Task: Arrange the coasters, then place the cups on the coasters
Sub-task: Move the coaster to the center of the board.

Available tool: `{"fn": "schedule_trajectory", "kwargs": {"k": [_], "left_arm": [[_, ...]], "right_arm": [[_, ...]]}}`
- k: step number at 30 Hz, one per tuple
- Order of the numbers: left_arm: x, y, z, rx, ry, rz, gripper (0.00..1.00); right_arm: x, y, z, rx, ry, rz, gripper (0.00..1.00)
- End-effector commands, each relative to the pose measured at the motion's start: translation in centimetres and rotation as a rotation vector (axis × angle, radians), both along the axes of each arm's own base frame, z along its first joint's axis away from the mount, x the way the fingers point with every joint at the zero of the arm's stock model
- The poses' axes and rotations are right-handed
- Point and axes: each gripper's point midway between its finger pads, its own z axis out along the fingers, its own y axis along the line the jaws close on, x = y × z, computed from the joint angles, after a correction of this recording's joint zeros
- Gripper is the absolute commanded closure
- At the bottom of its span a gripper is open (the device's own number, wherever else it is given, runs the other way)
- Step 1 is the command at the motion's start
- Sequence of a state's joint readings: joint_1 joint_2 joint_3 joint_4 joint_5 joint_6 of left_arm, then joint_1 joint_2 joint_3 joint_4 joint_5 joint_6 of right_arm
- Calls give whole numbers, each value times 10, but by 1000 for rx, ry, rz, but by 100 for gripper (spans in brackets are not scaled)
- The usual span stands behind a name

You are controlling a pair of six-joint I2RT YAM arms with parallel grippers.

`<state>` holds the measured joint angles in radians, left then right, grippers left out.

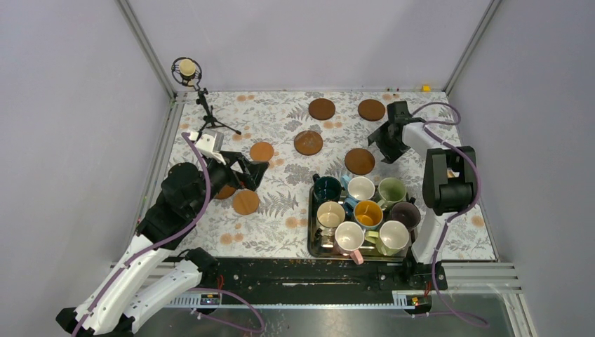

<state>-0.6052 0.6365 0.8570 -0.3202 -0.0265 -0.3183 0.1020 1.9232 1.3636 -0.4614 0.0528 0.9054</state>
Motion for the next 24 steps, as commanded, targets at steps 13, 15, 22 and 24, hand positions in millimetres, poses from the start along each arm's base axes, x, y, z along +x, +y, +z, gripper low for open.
{"fn": "schedule_trajectory", "kwargs": {"k": [13, 15, 22, 24], "left_arm": [[1, -3, 12, -31, -49, -7, 1], [1, -3, 12, -31, -49, -7, 1], [1, -1, 12, -29, -52, 2, 1], [1, -1, 13, -32, -53, 1, 1]], "right_arm": [[7, 26, -17, 177, 18, -148, 22], [6, 32, -26, 211, 27, -159, 23], [12, 47, -23, 175, -25, -86, 27], [16, 55, -23, 196, -29, -63, 29]]}}
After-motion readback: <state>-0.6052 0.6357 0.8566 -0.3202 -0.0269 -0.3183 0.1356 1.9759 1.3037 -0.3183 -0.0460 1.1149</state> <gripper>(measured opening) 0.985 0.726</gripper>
